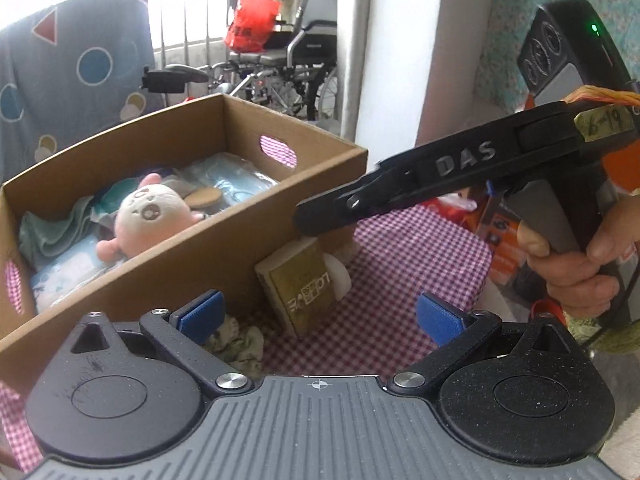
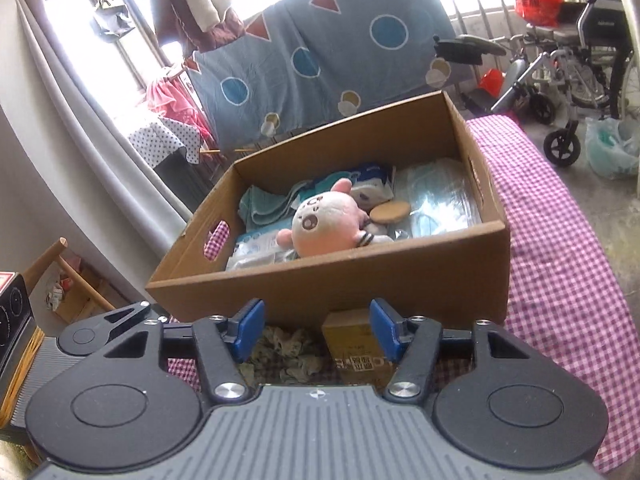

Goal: Organize soft objects
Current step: 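Move the right gripper to the small gold box and close on it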

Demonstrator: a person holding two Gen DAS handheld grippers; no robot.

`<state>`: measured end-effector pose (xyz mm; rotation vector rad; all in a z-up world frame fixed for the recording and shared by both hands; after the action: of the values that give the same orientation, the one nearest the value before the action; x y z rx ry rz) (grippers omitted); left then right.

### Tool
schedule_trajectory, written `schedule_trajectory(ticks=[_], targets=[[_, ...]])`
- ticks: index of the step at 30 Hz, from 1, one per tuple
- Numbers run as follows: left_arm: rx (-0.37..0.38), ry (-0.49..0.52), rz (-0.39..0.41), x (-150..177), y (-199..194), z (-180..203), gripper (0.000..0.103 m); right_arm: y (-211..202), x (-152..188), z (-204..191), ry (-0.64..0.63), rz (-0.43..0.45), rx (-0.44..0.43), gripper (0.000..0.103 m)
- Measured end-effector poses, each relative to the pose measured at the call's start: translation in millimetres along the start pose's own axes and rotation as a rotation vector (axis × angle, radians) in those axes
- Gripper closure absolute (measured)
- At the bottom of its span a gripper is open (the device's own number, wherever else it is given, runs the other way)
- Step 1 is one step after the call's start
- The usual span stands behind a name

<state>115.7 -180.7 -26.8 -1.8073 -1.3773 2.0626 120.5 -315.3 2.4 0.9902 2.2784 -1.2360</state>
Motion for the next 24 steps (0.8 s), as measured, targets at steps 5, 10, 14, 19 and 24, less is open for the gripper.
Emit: schedule_trajectory(ticks=[5, 10, 14, 19, 24], targets=[[0.009, 0.048, -0.042, -3.7, 26.2, 10.7, 0.002, 15.8, 10.8, 8.8, -0.018, -0.023, -0.008, 0.05], [-0.005, 0.09, -0.071, -7.5, 42.1, 15.8, 0.002, 21.9, 14.1, 16.1, -0.026, -0.037, -0.023, 0.053], [0.005, 0.091, -0.098, -6.3, 51.5, 15.1, 0.002, 28.1, 14.0, 19.5, -0.028, -0.05, -0.043, 0.058], [0.017, 0.072, -0.108, -5.4, 59.0, 12.2, 0.002, 31.6, 14.5, 22.8, -0.015, -0.052, -0.061, 0.066], [0.02, 0.057, -0.098, -4.6, 62.3, 10.6, 0.002, 28.9, 12.5, 27.7, 0.03, -0.058, -0.06, 0.07]])
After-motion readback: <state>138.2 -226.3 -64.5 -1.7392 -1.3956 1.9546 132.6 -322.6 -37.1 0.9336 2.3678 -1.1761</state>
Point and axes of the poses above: each gripper's, at about its wrist camera, not at the fingertips, and y roughly the way its jaws point, z to its right, x to its underside, the point moved 5 cm from there along y, roughly the way its jaws point, and after that the axes turned 9 degrees about y, right-handed, at the moved point
